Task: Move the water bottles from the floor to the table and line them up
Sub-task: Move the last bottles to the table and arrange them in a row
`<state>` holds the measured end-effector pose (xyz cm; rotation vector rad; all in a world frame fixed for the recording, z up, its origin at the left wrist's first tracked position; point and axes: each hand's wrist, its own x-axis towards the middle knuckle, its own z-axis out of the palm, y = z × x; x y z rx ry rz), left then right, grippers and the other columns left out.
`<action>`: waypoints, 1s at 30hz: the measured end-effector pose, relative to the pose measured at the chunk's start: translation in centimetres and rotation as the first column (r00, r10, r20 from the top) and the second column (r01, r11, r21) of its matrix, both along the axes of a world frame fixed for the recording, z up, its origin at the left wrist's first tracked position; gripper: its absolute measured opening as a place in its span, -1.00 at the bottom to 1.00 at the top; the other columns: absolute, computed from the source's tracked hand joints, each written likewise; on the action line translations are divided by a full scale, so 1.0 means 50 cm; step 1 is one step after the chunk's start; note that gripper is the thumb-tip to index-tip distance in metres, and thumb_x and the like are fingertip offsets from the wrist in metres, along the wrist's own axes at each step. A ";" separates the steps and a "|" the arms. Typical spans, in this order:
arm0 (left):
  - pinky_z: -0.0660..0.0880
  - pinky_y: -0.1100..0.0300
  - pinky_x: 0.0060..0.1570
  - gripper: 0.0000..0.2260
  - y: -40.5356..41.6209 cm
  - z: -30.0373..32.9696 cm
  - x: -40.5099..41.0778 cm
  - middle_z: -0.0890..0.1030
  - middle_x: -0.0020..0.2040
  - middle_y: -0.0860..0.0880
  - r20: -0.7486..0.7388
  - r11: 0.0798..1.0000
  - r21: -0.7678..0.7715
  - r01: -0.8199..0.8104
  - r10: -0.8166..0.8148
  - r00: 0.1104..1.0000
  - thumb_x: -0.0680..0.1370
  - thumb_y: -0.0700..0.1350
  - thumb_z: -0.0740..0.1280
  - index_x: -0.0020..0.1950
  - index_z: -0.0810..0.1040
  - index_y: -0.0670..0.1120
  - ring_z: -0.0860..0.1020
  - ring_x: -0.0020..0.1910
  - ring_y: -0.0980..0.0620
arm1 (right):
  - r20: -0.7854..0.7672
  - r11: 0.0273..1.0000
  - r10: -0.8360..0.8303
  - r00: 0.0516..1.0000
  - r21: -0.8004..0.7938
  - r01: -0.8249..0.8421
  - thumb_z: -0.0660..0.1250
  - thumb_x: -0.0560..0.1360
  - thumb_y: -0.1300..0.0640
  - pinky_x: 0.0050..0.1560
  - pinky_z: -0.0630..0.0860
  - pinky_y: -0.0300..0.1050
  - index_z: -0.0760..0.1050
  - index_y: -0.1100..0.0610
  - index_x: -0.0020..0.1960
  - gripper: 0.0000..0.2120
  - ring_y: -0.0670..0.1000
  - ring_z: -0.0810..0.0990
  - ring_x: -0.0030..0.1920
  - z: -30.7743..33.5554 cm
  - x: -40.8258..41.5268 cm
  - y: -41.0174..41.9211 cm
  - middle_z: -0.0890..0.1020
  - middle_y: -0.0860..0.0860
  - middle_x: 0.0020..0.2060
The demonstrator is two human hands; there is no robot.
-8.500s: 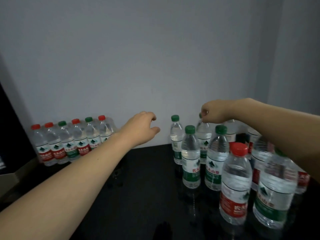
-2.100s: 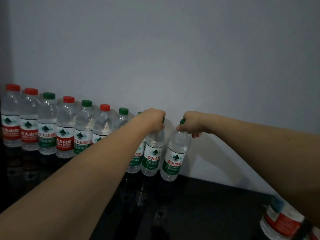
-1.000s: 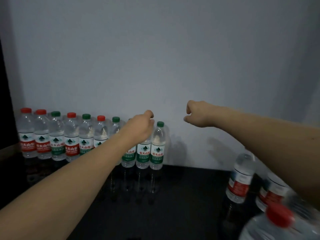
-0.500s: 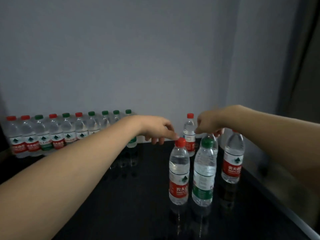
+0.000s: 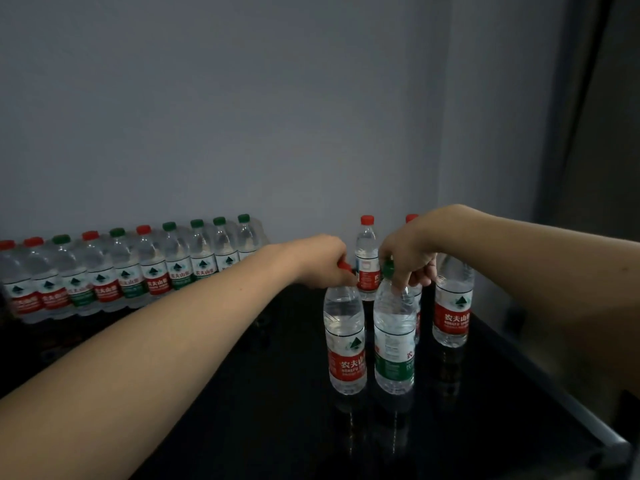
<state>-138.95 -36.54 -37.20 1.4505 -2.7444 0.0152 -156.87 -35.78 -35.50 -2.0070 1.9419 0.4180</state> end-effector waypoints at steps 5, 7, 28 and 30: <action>0.43 0.17 -0.27 -0.77 -0.016 0.006 0.034 0.55 -0.12 0.05 0.061 0.999 -0.036 0.030 -0.028 0.998 0.55 0.16 0.35 0.00 0.51 0.02 0.53 -0.17 0.07 | -0.009 0.990 0.121 0.993 -0.073 -0.121 0.48 0.44 0.00 -0.41 0.54 -0.19 0.58 0.23 -0.02 -0.70 -0.04 0.59 -0.48 0.007 0.013 -0.010 0.64 0.02 -0.42; 0.40 0.19 -0.28 -0.80 -0.027 0.017 0.057 0.54 -0.10 0.06 0.069 0.999 -0.036 0.034 -0.031 0.997 0.56 0.14 0.34 0.01 0.49 0.03 0.51 -0.16 0.09 | -0.006 0.987 0.136 0.991 -0.084 -0.136 0.47 0.44 -0.04 -0.41 0.54 -0.20 0.60 0.23 -0.12 -0.69 -0.05 0.60 -0.49 0.013 0.027 -0.019 0.64 -0.01 -0.47; 0.40 0.14 -0.16 -0.83 -0.391 0.051 0.266 0.47 -0.10 0.11 0.013 0.980 -0.180 -0.091 0.095 0.995 0.58 0.00 0.30 0.16 0.49 0.05 0.49 -0.10 0.05 | 0.298 0.941 0.119 0.947 -0.338 -0.012 0.43 0.48 0.10 -0.47 0.55 -0.13 0.50 0.35 -0.23 -0.69 0.07 0.58 -0.55 0.041 0.237 -0.408 0.60 0.13 -0.54; 0.46 0.10 -0.11 -0.83 -0.438 0.029 0.270 0.50 -0.04 0.05 0.001 0.978 -0.172 -0.116 0.118 0.993 0.58 -0.01 0.29 0.16 0.49 0.04 0.51 -0.06 -0.01 | 0.321 0.929 0.114 0.940 -0.369 0.013 0.42 0.48 0.13 -0.50 0.54 -0.15 0.47 0.33 -0.24 -0.71 0.06 0.55 -0.58 0.017 0.251 -0.460 0.59 0.14 -0.53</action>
